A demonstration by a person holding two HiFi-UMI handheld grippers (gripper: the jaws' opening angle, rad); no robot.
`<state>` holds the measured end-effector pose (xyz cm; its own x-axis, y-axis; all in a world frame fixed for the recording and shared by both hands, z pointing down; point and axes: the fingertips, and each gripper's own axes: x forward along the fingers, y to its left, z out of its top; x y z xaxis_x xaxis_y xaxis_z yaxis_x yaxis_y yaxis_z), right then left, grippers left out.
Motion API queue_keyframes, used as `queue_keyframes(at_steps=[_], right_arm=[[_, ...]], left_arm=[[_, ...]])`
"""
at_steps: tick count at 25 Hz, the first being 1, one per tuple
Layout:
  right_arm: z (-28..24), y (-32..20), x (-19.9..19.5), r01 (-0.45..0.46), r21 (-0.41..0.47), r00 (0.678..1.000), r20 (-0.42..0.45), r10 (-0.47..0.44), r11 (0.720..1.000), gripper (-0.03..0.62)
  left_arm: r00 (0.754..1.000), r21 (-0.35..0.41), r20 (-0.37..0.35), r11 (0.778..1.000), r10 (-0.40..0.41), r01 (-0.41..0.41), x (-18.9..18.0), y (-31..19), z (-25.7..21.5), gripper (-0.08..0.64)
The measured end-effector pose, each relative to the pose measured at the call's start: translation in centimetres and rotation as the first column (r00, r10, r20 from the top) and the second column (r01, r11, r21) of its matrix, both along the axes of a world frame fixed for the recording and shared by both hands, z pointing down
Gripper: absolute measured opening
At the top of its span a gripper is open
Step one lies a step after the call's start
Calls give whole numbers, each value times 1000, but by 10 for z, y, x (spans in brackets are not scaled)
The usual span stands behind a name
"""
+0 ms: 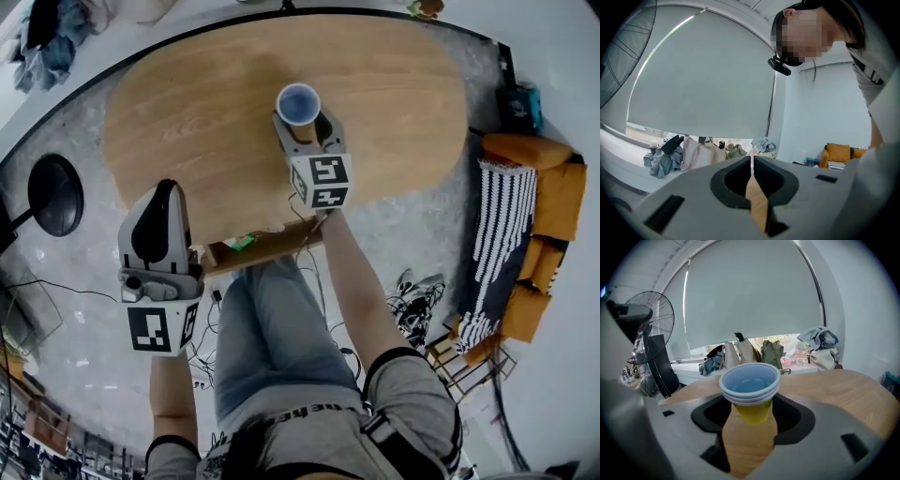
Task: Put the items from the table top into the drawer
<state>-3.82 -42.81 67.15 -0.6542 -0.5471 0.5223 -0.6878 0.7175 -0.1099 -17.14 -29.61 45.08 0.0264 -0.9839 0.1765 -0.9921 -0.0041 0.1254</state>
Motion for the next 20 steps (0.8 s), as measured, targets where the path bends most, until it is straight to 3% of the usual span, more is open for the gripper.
queue_keyframes(at_steps=[20], right_arm=[[-76, 166, 29, 1, 15, 996, 87, -2, 1000, 275]], left_arm=[[999, 71, 42, 997, 27, -30, 26, 134, -56, 20]])
